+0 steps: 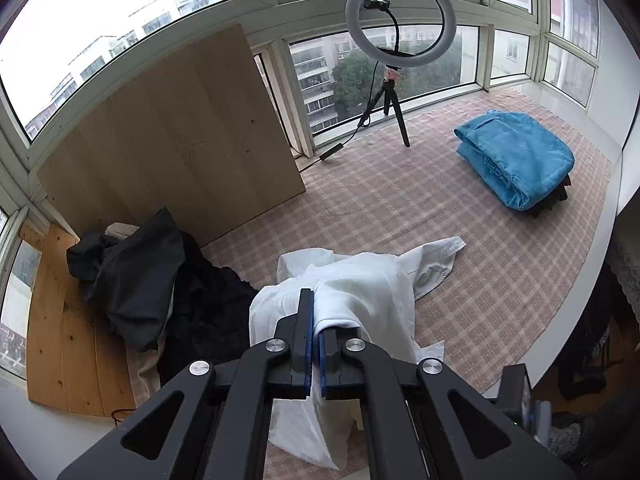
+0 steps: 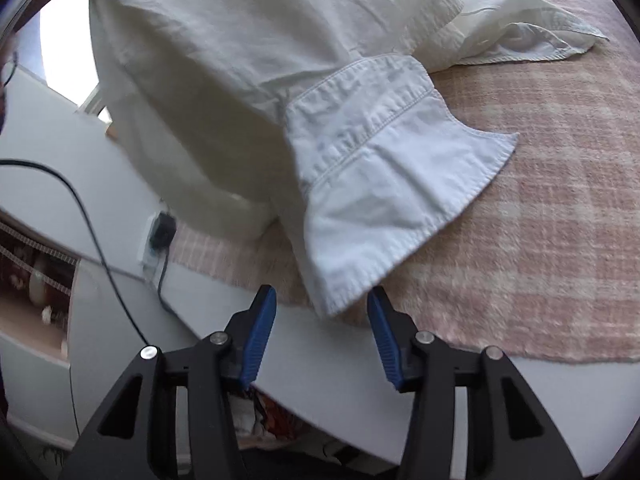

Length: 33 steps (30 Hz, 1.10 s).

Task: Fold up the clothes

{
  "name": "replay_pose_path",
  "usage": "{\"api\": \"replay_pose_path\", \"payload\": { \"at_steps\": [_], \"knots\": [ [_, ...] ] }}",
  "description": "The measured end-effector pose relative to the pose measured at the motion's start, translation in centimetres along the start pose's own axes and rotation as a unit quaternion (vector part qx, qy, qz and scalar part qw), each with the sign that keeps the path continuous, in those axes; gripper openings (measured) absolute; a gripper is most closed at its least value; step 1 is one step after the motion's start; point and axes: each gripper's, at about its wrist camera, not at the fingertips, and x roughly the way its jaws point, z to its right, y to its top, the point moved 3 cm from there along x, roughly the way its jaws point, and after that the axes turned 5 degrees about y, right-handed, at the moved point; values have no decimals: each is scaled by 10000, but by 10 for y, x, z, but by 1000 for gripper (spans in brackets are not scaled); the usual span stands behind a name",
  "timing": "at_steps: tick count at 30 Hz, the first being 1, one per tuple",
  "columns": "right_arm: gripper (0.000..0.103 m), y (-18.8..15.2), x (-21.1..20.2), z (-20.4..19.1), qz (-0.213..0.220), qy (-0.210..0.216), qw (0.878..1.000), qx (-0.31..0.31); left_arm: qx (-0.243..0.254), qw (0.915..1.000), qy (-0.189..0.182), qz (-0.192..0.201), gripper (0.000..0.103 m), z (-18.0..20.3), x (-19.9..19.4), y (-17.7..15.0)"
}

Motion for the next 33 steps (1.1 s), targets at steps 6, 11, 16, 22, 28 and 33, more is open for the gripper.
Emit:
{"api": "replay_pose_path", "payload": {
  "at_steps": [6, 11, 16, 22, 28, 33],
  "knots": [
    [47, 12, 21, -2, 675, -349, 9968, 230, 85, 10000, -38, 24, 1, -6, -3, -4],
    [26, 16, 38, -14, 778, -698, 9942, -241, 151, 9999, -39, 51, 2, -12, -5, -9],
    [5, 55, -20, -21, 886, -662, 9934, -296, 293, 9995, 39, 132, 2, -22, -14, -13],
    [4, 146, -179, -55, 2181, -1173, 9649, -868, 523, 9983, 124, 216, 1, -38, -32, -10],
    [4, 233, -340, -95, 3464, -1660, 9119, -1446, 682, 9929, 37, 972, 2, -24, -84, 12],
    [4, 259, -395, -149, 3923, -2242, 8703, -1961, 824, 9887, -382, 1192, 1, 10, -78, 26]
  ]
}}
